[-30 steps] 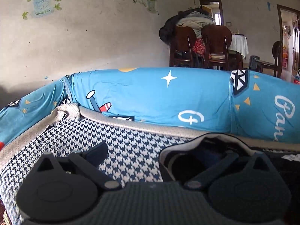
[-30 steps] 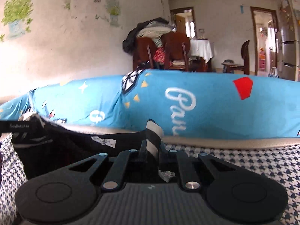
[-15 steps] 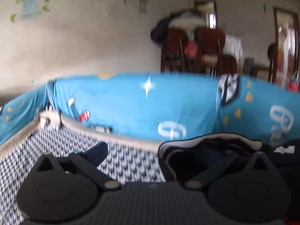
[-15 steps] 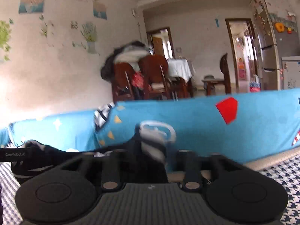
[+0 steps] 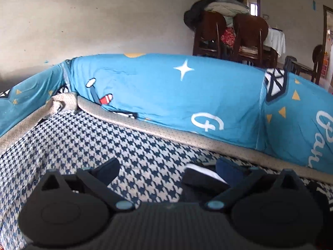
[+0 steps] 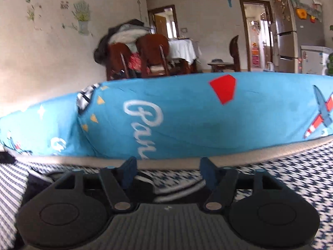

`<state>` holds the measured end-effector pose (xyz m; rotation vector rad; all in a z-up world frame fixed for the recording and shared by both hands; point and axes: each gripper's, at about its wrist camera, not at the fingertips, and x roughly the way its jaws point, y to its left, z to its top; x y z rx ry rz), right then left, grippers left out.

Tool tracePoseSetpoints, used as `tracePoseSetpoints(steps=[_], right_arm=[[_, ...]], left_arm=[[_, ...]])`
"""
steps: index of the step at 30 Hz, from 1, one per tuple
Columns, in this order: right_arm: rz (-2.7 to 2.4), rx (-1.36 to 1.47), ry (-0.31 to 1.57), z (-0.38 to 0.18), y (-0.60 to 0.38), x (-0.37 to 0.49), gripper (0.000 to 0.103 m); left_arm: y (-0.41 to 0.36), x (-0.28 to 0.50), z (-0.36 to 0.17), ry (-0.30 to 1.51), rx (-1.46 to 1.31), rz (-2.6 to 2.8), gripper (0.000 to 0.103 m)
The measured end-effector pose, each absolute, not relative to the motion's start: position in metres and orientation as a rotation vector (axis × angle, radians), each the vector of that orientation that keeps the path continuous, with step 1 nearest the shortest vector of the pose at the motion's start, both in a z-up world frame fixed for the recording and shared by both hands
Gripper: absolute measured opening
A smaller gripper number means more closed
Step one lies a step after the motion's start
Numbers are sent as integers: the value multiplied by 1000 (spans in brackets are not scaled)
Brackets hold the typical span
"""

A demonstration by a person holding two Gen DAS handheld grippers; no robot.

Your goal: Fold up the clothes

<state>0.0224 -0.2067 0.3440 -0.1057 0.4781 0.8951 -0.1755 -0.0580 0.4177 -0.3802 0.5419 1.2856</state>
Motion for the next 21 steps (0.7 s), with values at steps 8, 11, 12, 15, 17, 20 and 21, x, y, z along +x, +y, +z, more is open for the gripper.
tracePoseSetpoints(steps=[8, 11, 12, 15, 17, 20, 21], right_arm=[[799, -108, 646, 313, -229, 55, 75], [813, -100, 692, 304, -230, 61, 75], [812, -101, 698, 302, -229, 61, 75], [805, -117, 700, 297, -226, 63, 75], [810, -119, 707, 291, -223, 64, 75], [838, -100, 739, 281, -219, 67, 75], [851, -99, 742, 279, -218, 65, 75]], left_arm=[[-66, -191, 419, 552, -448, 1245, 103], [-67, -190, 413, 574, -454, 1231, 103], [-68, -189, 412, 580, -455, 1228, 103], [-68, -186, 408, 596, -454, 1229, 103], [-69, -185, 404, 608, -461, 1218, 103], [-70, -181, 399, 630, -463, 1205, 103], [-71, -180, 398, 635, -461, 1202, 103]])
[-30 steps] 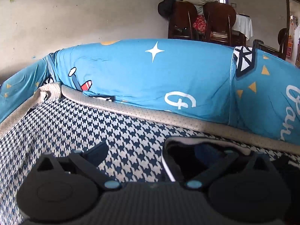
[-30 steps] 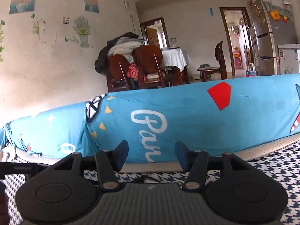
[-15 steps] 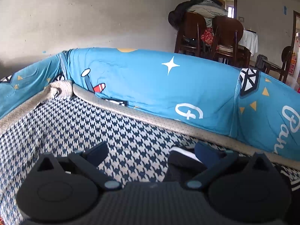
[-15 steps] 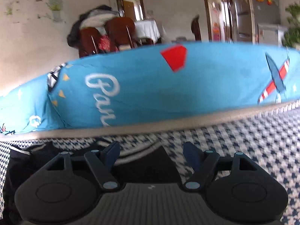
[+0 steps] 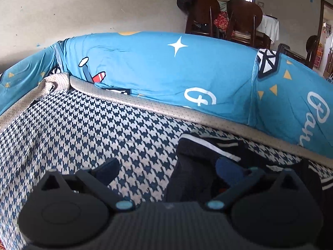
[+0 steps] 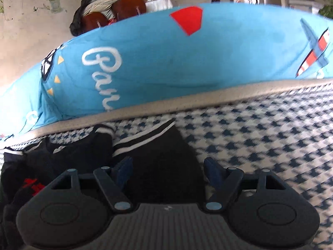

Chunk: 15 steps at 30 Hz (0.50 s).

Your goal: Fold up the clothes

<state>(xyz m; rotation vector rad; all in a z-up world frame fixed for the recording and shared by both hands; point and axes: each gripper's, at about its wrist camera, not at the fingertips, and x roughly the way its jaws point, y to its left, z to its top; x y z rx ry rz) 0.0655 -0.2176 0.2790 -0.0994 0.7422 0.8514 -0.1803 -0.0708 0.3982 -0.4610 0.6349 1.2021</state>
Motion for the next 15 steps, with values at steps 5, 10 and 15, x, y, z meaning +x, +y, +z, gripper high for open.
tracePoseSetpoints(steps=[5, 10, 15], right_arm=[[881, -158, 693, 275, -206, 53, 36], [880, -149, 665, 282, -205, 45, 15], [710, -140, 476, 313, -220, 30, 13]], left_arm=[[-73, -177, 395, 652, -444, 1189, 103], [-74, -174, 393, 665, -435, 1182, 103], [-73, -177, 393, 664, -438, 1182, 103]])
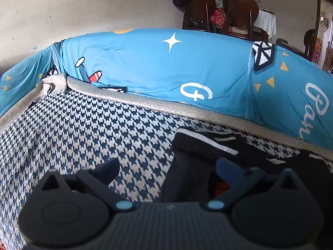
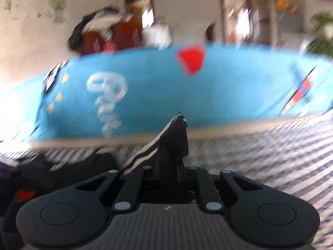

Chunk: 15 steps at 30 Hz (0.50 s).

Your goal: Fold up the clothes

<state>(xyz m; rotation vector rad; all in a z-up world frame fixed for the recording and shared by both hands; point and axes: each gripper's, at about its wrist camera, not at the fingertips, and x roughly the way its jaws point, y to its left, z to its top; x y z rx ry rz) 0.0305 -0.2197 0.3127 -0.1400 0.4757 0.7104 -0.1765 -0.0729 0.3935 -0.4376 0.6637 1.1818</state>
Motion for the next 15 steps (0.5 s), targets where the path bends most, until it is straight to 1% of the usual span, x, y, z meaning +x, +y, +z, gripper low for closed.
tracePoseSetpoints(steps=[3, 4, 5, 7, 8, 10, 12, 14, 15], right_arm=[[602, -132, 364, 326, -232, 29, 13], [573, -125, 370, 325, -235, 33, 14], [545, -118, 380, 324, -238, 37, 19], [501, -103, 455, 318, -241, 47, 22], [486, -88, 486, 316, -243, 51, 26], [465, -73, 502, 316, -246, 53, 30], [449, -74, 472, 320, -249, 50, 50], [449, -65, 428, 325, -252, 44, 59], [463, -63, 420, 325, -254, 43, 62]], left_arm=[[-73, -178, 393, 667, -437, 1181, 103], [-73, -179, 393, 668, -434, 1180, 103], [-73, -179, 393, 670, -432, 1179, 103], [-72, -181, 393, 673, -430, 1181, 103], [-71, -182, 394, 673, -432, 1183, 103], [-67, -186, 394, 669, -442, 1188, 103], [-61, -190, 395, 664, -458, 1202, 103], [-55, -196, 397, 651, -467, 1226, 103], [-51, -200, 398, 650, -474, 1231, 103]])
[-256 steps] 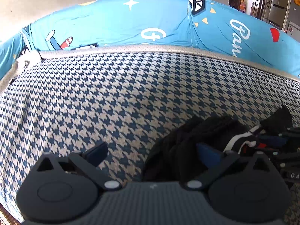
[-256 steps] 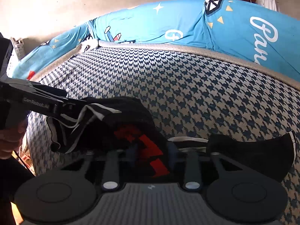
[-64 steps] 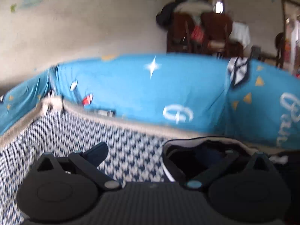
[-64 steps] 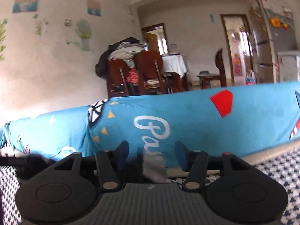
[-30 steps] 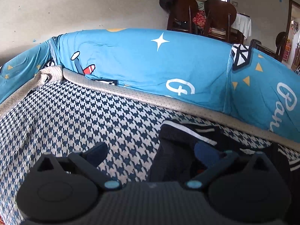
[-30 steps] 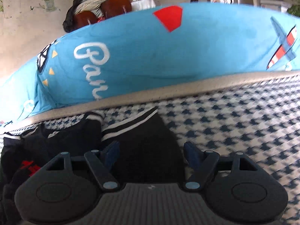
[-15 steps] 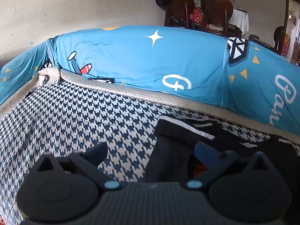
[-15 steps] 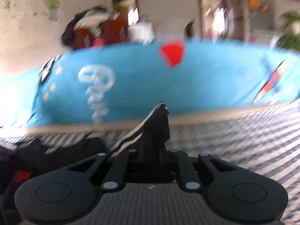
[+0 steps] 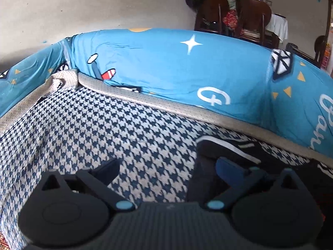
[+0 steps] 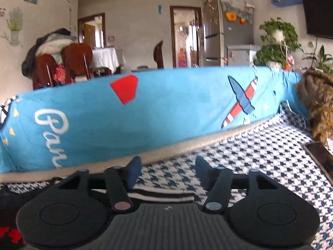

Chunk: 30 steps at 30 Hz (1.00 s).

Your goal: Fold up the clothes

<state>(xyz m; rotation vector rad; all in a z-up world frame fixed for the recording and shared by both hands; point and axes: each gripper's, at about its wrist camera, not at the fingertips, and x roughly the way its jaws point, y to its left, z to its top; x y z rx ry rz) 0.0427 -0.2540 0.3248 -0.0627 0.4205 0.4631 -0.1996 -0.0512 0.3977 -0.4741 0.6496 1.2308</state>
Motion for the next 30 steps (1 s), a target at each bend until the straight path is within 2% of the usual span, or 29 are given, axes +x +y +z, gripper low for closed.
tracePoseSetpoints(steps=[6, 14, 25, 27, 30], right_arm=[[597, -73, 472, 322, -241, 33, 63], [783, -21, 689, 302, -220, 9, 71], [860, 19, 838, 285, -212, -29, 73], [850, 65, 850, 289, -220, -35, 83], [846, 110, 863, 293, -227, -41, 87]], left_arm=[[-38, -213, 395, 660, -512, 1209, 103], [-53, -197, 383, 700, -478, 1032, 103], [-77, -172, 360, 805, -327, 856, 103], [-81, -168, 353, 828, -280, 857, 103], [-82, -167, 344, 852, -229, 892, 103]])
